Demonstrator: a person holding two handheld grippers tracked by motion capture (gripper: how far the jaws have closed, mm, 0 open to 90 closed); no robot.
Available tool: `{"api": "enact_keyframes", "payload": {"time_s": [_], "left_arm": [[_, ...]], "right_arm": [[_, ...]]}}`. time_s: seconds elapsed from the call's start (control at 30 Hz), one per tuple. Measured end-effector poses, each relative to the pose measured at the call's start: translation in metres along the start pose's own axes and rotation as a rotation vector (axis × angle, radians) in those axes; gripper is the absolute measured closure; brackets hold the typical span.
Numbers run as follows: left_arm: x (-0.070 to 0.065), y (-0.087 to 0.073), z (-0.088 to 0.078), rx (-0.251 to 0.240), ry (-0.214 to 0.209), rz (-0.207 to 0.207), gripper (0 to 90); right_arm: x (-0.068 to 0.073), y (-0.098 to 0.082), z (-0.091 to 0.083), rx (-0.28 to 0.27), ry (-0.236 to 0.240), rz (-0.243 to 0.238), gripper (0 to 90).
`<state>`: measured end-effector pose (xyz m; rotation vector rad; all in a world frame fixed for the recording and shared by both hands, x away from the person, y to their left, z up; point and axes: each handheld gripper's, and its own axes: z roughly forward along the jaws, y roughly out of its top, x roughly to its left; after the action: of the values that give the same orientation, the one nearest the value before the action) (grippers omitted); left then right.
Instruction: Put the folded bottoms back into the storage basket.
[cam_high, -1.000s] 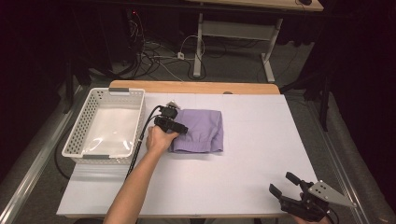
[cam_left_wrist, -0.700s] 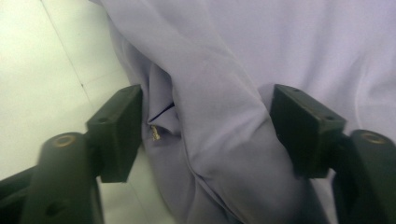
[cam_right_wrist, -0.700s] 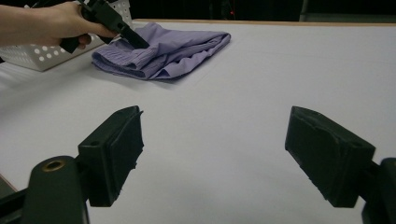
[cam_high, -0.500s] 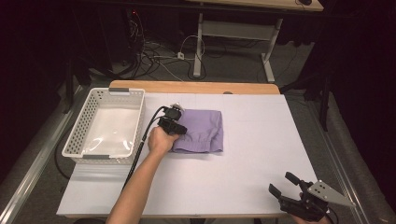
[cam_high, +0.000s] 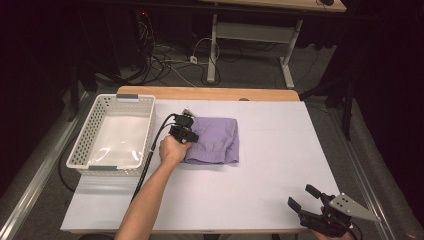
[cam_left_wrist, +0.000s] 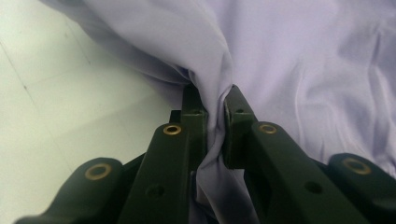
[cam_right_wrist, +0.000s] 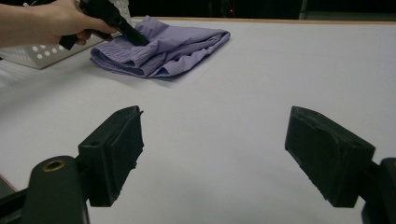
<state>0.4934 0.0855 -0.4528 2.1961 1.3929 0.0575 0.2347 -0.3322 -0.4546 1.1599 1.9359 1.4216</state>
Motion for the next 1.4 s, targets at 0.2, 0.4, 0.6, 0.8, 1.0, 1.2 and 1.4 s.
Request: {"api": "enact_keyframes", "payload": {"time_s": [0.2,0.4,0.6,0.8,1.0,1.2,1.4], "left_arm": [[-0.003,0.001,-0.018,-0.065,-0.034,0.023,80.7],[-0.012,0.006,-0.043,-0.096,-0.082,0.053,81.5],[-0.02,0.011,-0.062,-0.145,-0.107,0.087,81.6],[-0.028,0.011,-0.08,-0.17,-0.122,0.128,81.6],[-0.032,0.012,-0.101,-0.188,-0.127,0.158,81.7],[-0.031,0.012,-0.116,-0.213,-0.137,0.169,81.7],[-0.031,0.008,-0.127,-0.227,-0.149,0.179,81.7]], "right_arm": [[0.0,0.0,0.0,-0.002,0.003,0.001,20.1],[0.001,0.0,-0.001,-0.003,0.003,0.0,20.1],[0.0,0.0,-0.001,-0.003,0.004,0.003,20.1],[0.0,0.0,0.0,-0.003,0.009,0.004,20.1],[0.0,0.0,0.0,-0.002,0.012,0.003,20.3],[0.0,0.0,0.0,-0.003,0.008,0.005,20.3],[0.0,0.0,0.0,-0.001,0.009,0.006,20.3]]}}
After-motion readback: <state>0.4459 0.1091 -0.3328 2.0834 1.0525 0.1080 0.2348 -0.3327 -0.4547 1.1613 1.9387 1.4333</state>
